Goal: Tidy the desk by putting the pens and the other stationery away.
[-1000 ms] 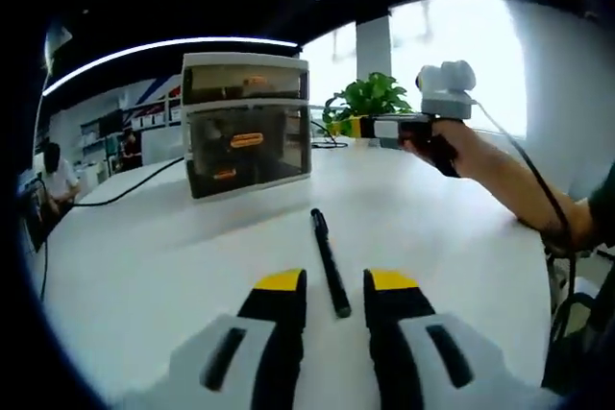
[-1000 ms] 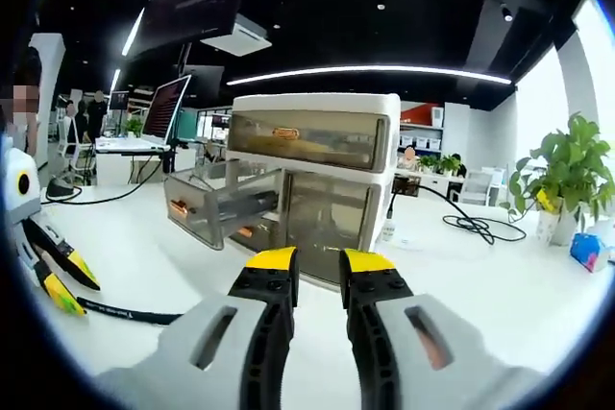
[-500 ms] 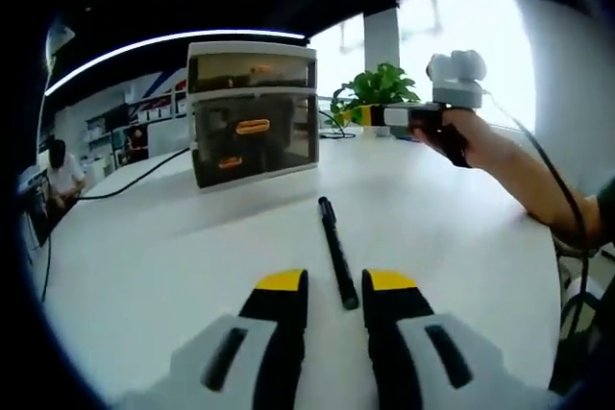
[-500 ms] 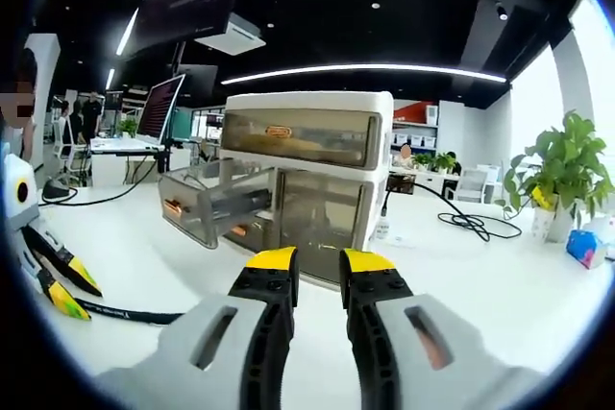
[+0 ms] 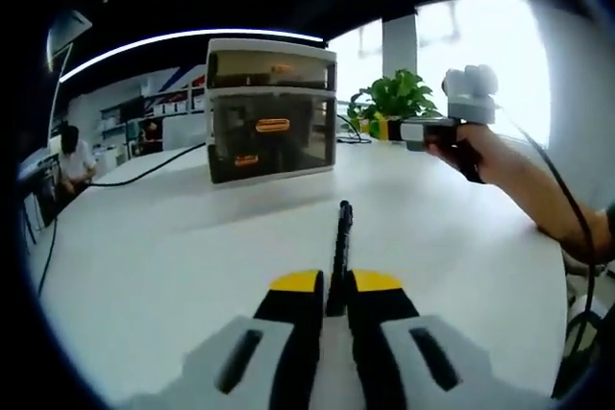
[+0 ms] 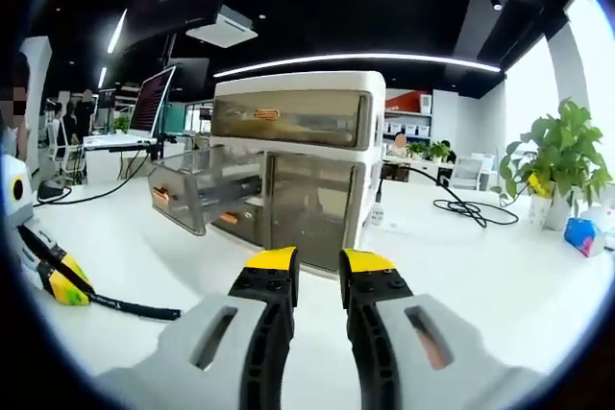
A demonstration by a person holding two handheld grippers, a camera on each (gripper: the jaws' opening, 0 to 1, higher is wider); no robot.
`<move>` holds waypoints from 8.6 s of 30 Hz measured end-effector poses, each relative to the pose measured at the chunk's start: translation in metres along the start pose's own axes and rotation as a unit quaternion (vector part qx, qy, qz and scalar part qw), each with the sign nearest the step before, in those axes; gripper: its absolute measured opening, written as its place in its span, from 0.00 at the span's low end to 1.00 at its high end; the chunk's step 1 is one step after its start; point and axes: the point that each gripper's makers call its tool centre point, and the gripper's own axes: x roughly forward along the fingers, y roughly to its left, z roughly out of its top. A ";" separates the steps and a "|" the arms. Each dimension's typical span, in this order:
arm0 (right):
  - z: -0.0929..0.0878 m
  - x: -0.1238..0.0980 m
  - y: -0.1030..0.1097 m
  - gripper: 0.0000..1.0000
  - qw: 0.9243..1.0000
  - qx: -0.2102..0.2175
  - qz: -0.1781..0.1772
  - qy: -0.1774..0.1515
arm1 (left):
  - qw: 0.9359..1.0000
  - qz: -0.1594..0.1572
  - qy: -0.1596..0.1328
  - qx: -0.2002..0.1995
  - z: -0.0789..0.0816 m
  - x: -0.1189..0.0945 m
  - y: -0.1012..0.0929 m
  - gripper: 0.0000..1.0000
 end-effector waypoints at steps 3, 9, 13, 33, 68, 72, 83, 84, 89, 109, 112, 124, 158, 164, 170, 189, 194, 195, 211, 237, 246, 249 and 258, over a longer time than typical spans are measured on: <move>-0.001 -0.002 -0.011 0.21 1.000 -0.009 -0.028 -0.002 | 1.000 -0.001 0.000 -0.001 0.000 0.003 -0.001 0.08; -0.001 -0.003 -0.027 0.21 0.999 -0.002 -0.043 -0.004 | 0.999 -0.021 -0.011 -0.033 0.008 0.002 -0.005 0.08; 0.005 -0.005 -0.028 0.21 0.999 0.003 -0.044 -0.015 | 0.995 -0.045 -0.035 -0.077 0.018 -0.004 -0.009 0.08; 0.019 -0.010 -0.021 0.21 0.999 0.006 -0.038 -0.037 | 0.978 -0.030 -0.174 -0.106 0.118 -0.058 0.023 0.08; 0.020 -0.011 -0.020 0.21 0.998 0.024 -0.038 -0.042 | 0.984 0.159 0.041 0.071 0.183 0.044 0.088 0.08; 0.021 -0.012 -0.020 0.21 0.998 0.027 -0.038 -0.044 | 0.978 0.177 0.073 0.086 0.172 0.064 0.097 0.08; 0.023 -0.011 -0.018 0.21 0.998 0.027 -0.035 -0.045 | 0.982 0.161 0.079 0.065 0.162 0.094 0.112 0.08; 0.023 -0.011 -0.017 0.21 0.998 0.029 -0.032 -0.045 | 0.985 0.146 0.077 0.049 0.161 0.097 0.108 0.08; 0.027 -0.010 -0.009 0.21 0.998 0.010 -0.023 -0.052 | 0.991 0.118 0.039 0.057 0.169 0.103 0.102 0.09; 0.033 -0.009 0.001 0.24 0.995 -0.066 -0.029 -0.068 | 0.995 0.049 -0.074 0.039 0.182 0.043 0.114 0.09; 0.034 -0.010 -0.001 0.23 0.995 -0.062 -0.034 -0.070 | 0.995 0.044 -0.082 0.029 0.178 0.040 0.120 0.08; 0.050 -0.008 0.031 0.28 0.980 -0.156 -0.028 -0.124 | 0.994 0.029 -0.097 -0.044 0.110 0.037 0.130 0.03; 0.029 0.035 0.163 0.13 0.792 -0.601 0.052 -0.093 | 0.967 0.162 -0.168 0.098 0.124 0.037 0.162 0.61; 0.042 0.036 0.157 0.13 0.811 -0.576 0.051 -0.085 | 0.949 0.250 -0.186 0.045 0.138 -0.001 0.215 0.83; 0.057 0.043 0.155 0.13 0.826 -0.554 0.045 -0.094 | 0.951 0.264 -0.157 0.029 0.127 -0.002 0.229 0.97; 0.057 0.098 0.138 0.13 0.859 -0.508 0.046 -0.053 | 0.957 0.243 -0.152 0.054 0.129 0.008 0.212 0.96; 0.050 0.109 0.136 0.13 0.863 -0.502 0.040 -0.035 | 0.962 0.227 -0.144 0.049 0.125 0.014 0.208 0.93; 0.051 0.109 0.136 0.13 0.862 -0.504 0.035 -0.040 | 0.962 0.227 -0.143 0.048 0.124 0.014 0.208 0.91; 0.052 0.130 0.127 0.14 0.883 -0.468 0.036 -0.029 | 0.962 0.226 -0.146 0.044 0.126 0.011 0.207 0.93; 0.054 0.040 0.026 0.24 0.988 -0.136 0.040 -0.062 | 0.956 0.227 -0.187 0.004 0.136 0.005 0.214 0.96; 0.025 -0.023 -0.052 0.74 0.992 -0.055 -0.091 -0.069 | 0.954 0.212 -0.213 -0.010 0.141 0.009 0.204 0.96; 0.034 -0.034 -0.077 0.88 0.988 -0.039 -0.117 -0.097 | 0.956 0.203 -0.210 0.001 0.142 0.009 0.197 0.96; 0.038 -0.060 -0.114 0.97 0.975 0.027 -0.181 -0.128 | 0.949 0.212 -0.232 -0.017 0.154 -0.006 0.210 0.97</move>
